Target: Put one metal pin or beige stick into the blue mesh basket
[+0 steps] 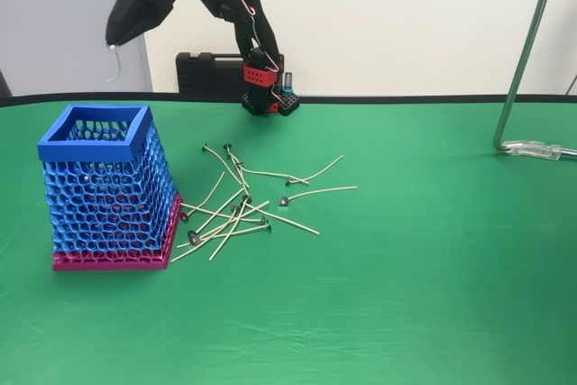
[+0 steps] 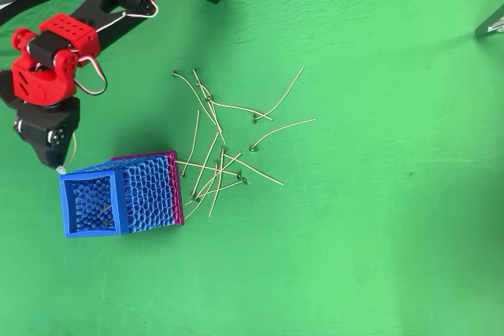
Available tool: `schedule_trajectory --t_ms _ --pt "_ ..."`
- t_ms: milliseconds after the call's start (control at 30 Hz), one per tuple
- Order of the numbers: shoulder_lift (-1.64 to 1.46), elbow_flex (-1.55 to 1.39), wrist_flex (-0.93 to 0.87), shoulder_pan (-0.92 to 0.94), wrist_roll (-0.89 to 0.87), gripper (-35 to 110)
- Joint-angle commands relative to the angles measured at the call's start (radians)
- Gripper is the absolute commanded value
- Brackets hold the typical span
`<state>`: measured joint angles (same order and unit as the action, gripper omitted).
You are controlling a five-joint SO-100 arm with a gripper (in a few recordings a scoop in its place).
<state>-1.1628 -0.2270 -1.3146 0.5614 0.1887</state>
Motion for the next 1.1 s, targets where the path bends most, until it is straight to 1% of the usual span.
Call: schedule_trajectory --t_ms 0,367,533,667,1067 --pt "0.006 0.072 0.055 0.014 0.014 0" --pt "0.101 0.265 0.239 -0.012 0.098 0" --pt "0.161 0.291 0.339 -0.043 0.152 0" --pt "0.225 0.314 0.382 -0.072 0.179 1" --pt "0.322 0.287 0.497 -0.089 0.186 1"
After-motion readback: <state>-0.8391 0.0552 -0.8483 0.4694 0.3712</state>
